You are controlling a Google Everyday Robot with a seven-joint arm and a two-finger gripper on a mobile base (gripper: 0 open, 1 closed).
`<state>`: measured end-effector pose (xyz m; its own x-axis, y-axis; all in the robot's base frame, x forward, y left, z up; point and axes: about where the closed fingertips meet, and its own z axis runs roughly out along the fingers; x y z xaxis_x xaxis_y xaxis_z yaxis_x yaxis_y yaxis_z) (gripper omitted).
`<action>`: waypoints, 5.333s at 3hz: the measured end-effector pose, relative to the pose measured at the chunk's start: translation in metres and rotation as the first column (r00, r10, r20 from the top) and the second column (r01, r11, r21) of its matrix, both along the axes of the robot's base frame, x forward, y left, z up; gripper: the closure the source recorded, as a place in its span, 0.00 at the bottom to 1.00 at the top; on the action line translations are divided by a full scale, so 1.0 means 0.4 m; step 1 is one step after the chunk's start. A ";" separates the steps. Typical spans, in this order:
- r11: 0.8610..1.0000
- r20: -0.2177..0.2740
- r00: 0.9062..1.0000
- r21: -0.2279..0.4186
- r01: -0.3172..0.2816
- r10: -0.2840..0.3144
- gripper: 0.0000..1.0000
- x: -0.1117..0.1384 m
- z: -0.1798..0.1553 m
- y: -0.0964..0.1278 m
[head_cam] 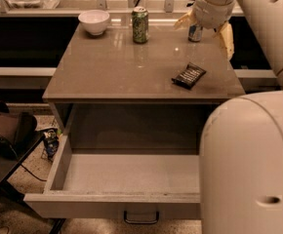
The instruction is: Place rxbar chocolate into top drawer
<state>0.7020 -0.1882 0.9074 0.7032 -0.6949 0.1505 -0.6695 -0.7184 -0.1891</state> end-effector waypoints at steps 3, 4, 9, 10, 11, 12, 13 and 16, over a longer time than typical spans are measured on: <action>0.994 -0.114 0.988 -0.032 -0.105 0.101 0.00 -0.031 -0.101 -0.013; 0.995 -0.169 0.982 -0.020 -0.094 0.090 0.00 -0.098 -0.127 0.000; 0.975 -0.171 0.962 -0.019 -0.220 0.214 0.13 0.001 -0.231 0.060; 0.981 -0.177 0.966 0.011 -0.192 0.191 0.37 -0.029 -0.246 0.033; 0.981 -0.177 0.966 0.012 -0.192 0.191 0.59 -0.030 -0.227 0.033; 0.981 -0.177 0.966 0.012 -0.192 0.191 0.83 -0.030 -0.206 0.033; 0.981 -0.177 0.966 0.011 -0.192 0.190 1.00 -0.030 -0.205 0.033; 0.987 -0.030 0.988 -0.039 -0.154 0.152 1.00 -0.003 -0.054 0.078</action>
Offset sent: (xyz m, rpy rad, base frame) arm -0.0331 -0.0207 -0.0373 -0.0460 0.2460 0.1479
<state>0.7008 -0.1572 0.8859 0.8048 -0.5724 0.1567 -0.5555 -0.8196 -0.1405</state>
